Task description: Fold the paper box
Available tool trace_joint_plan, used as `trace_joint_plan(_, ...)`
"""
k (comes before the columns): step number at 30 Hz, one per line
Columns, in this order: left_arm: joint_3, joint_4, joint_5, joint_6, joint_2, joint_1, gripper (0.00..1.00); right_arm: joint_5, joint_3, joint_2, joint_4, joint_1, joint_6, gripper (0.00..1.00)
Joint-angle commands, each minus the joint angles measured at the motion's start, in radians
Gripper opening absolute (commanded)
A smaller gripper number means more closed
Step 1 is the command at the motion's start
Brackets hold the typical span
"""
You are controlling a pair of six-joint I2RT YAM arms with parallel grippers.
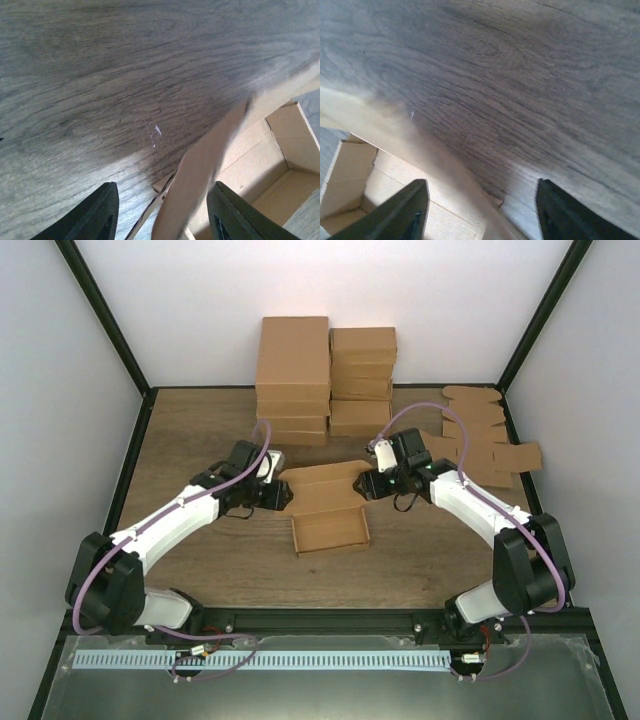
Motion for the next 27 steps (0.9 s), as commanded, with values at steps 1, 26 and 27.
trace_joint_plan(1,0.026,-0.004,0.036,0.005,0.0,0.004,0.46,-0.05,0.029,-0.01,-0.03,-0.006,-0.012,0.53)
trace_joint_plan(26,0.058,0.003,-0.072,-0.143,-0.05,-0.084,0.04,0.152,-0.075,-0.227,-0.005,0.16,0.226,0.02)
trace_joint_plan(27,0.052,0.024,-0.094,-0.167,-0.055,-0.092,0.04,0.172,-0.088,-0.232,0.019,0.174,0.25,0.02)
